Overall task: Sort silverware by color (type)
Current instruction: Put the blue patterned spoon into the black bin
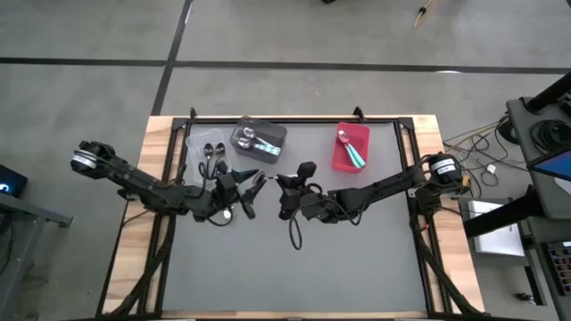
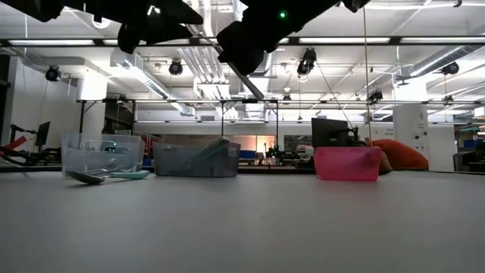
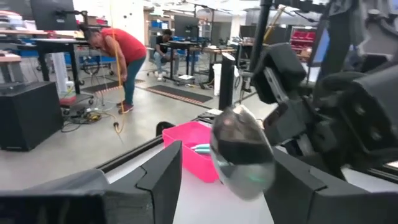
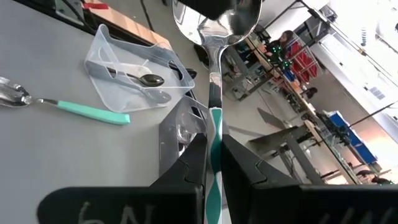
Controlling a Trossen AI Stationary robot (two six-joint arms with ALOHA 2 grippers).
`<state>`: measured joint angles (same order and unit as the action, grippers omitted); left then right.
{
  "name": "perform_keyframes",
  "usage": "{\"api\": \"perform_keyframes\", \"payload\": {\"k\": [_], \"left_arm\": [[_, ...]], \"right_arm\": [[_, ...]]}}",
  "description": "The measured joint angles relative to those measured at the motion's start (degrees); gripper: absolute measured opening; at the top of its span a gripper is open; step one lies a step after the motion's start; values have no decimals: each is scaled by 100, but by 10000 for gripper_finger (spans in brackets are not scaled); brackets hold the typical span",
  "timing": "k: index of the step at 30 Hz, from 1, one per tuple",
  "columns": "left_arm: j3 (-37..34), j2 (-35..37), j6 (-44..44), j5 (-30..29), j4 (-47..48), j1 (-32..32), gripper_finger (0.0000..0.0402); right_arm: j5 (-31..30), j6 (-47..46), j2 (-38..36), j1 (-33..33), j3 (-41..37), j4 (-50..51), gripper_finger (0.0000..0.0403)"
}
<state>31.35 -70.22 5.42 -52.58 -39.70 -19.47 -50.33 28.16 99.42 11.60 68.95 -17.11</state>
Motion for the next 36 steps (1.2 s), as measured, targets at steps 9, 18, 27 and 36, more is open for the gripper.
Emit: {"api": "perform_keyframes", "payload": {"k": [9,18,27,36], "left_arm": [[2,-185,3,-517,-230,45,64],[2,-178,15,-678,-366,50,2],[2,-165,102,-850,-681,49,1],[0,159,109,-1204,-631,49,0]], "right_arm": [[-9,-9,2,-9,0,16,16],[43,-342,2,-111,0,7,42],[260,-794,2,-190,0,5,79],[236,-911,-73,-252,0,-10,88]]}}
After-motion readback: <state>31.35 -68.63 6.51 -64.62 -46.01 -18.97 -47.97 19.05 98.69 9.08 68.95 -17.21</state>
